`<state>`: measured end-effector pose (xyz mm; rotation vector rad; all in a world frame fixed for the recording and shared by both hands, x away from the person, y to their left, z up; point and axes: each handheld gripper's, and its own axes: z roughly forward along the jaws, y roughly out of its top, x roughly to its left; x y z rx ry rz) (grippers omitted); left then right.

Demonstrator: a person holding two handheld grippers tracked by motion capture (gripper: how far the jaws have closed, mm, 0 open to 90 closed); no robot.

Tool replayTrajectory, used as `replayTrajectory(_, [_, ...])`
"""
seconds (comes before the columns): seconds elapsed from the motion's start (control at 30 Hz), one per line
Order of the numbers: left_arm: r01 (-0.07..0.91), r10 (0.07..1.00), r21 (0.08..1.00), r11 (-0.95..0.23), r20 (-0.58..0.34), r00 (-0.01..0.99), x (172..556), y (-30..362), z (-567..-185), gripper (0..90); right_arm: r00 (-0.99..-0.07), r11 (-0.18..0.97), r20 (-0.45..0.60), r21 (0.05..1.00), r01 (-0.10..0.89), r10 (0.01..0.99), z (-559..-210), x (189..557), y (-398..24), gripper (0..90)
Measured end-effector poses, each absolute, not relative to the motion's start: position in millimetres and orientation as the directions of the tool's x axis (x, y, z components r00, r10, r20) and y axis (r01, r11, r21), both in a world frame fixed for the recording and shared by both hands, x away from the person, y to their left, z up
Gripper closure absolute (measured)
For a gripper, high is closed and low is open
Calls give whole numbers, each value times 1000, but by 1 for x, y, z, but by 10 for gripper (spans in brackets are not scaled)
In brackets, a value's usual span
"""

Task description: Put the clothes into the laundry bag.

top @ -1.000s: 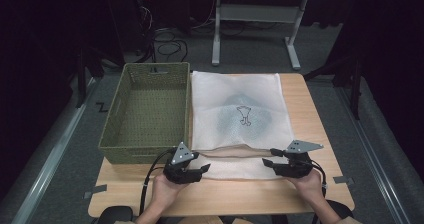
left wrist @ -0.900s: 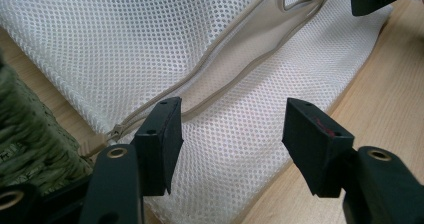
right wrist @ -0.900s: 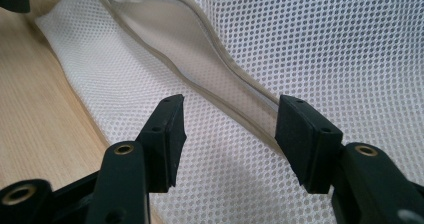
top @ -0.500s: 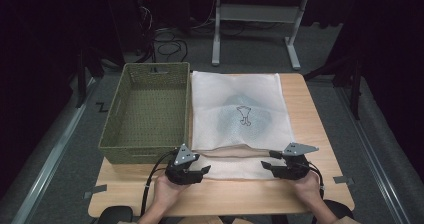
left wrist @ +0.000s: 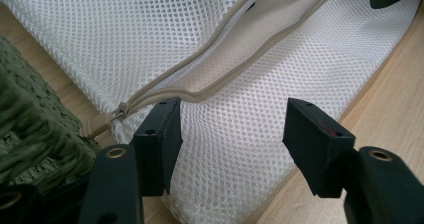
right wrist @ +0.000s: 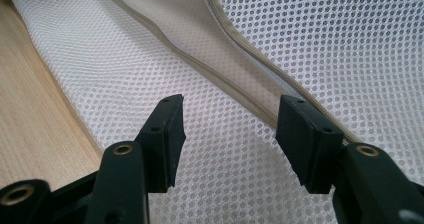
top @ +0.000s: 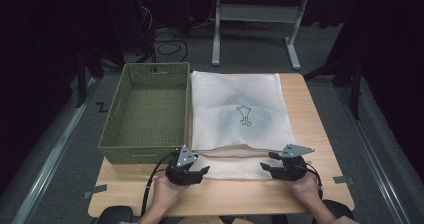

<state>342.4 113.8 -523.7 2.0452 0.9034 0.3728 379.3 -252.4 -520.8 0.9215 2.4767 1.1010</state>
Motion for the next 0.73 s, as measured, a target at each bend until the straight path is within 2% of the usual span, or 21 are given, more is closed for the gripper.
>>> replayTrajectory(0.73, [493, 725, 788, -368, -89, 683, 344, 114, -525, 381, -762, 513, 6, 735, 443, 648, -522, 379, -251, 443])
